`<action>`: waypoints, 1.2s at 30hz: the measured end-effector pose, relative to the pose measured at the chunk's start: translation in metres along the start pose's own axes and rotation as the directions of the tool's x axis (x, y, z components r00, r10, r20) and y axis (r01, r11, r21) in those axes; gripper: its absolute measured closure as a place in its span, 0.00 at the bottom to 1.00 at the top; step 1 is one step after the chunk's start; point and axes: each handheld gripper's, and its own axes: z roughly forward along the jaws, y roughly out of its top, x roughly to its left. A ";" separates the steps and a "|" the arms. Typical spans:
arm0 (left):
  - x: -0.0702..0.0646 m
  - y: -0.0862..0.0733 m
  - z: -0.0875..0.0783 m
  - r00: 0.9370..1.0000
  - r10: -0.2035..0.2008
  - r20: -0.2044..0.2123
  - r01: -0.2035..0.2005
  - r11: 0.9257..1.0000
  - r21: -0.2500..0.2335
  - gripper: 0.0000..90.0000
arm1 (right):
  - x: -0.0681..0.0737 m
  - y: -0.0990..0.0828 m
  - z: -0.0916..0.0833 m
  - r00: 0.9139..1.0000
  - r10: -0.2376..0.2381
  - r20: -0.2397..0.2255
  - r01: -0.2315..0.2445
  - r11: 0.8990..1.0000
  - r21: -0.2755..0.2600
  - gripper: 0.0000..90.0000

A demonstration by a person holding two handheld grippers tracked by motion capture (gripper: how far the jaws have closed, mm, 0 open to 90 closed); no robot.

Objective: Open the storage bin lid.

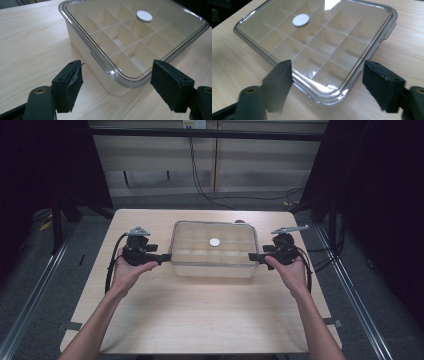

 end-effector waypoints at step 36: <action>0.010 0.011 0.055 0.999 -0.051 0.000 0.051 0.996 0.071 0.21 | -0.023 0.007 0.062 0.996 0.083 0.013 -0.084 0.990 0.111 0.10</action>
